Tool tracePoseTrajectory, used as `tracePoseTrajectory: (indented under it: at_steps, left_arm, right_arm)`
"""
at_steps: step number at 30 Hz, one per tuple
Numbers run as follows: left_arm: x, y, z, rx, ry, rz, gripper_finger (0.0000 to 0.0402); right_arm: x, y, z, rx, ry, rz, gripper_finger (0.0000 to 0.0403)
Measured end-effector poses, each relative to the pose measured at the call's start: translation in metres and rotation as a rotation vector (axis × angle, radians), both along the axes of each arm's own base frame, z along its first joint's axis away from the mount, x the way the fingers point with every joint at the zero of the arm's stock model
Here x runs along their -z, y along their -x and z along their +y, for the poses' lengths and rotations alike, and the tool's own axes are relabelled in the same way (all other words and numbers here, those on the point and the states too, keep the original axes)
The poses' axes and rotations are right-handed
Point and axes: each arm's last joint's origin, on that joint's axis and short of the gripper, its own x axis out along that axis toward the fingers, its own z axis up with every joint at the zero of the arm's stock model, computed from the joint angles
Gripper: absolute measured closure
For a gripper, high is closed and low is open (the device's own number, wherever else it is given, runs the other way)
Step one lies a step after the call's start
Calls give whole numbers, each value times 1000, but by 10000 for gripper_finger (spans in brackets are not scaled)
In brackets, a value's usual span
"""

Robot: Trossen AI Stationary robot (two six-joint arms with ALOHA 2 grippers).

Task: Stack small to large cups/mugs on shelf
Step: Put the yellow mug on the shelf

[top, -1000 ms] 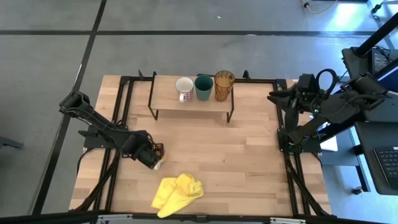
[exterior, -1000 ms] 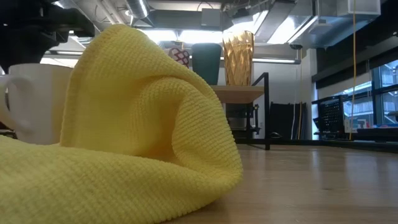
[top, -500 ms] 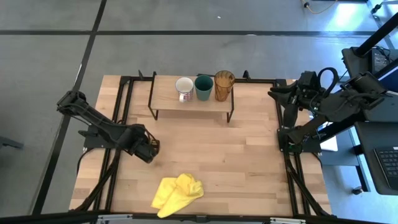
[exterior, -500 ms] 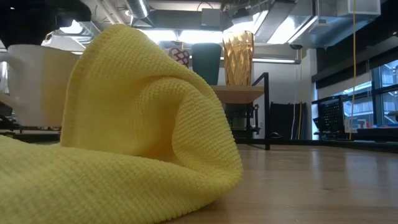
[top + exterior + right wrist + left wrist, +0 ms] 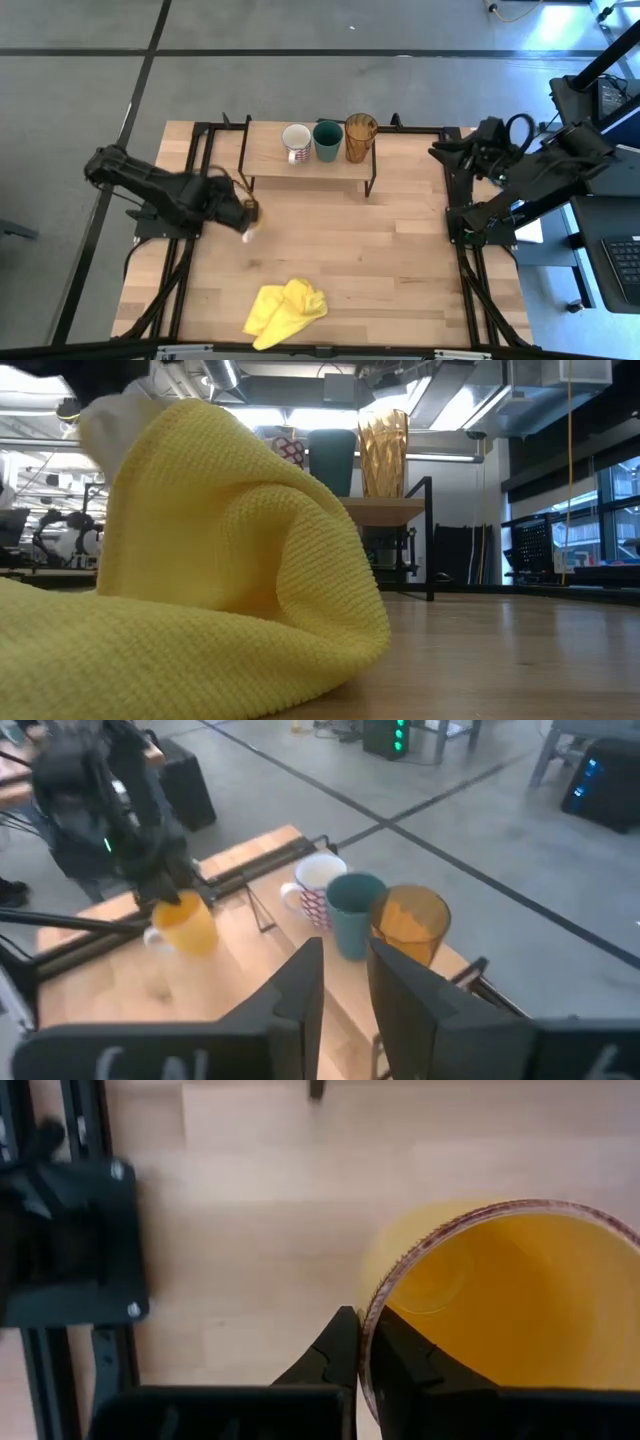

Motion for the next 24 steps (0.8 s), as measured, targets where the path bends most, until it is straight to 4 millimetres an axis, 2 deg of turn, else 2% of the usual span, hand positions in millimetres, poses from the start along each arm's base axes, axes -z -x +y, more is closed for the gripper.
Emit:
tracePoseTrajectory:
  at_steps: [6, 10, 16, 24]
  left_arm:
    - [-43, -6, 30, 27, -43, 6, 395]
    - [-65, -9, 52, 41, -66, -52, 395]
    - [-84, -5, 92, -5, -114, -69, 395]
    - [-96, -5, 141, -33, -131, -35, 395]
  right_arm:
    - [30, -3, 1, 58, -26, 54, 320]
    - [47, 2, -2, 110, -92, 38, 320]
    - [44, 5, -3, 75, -157, -85, 320]
    - [42, 2, -1, 56, -150, -98, 320]
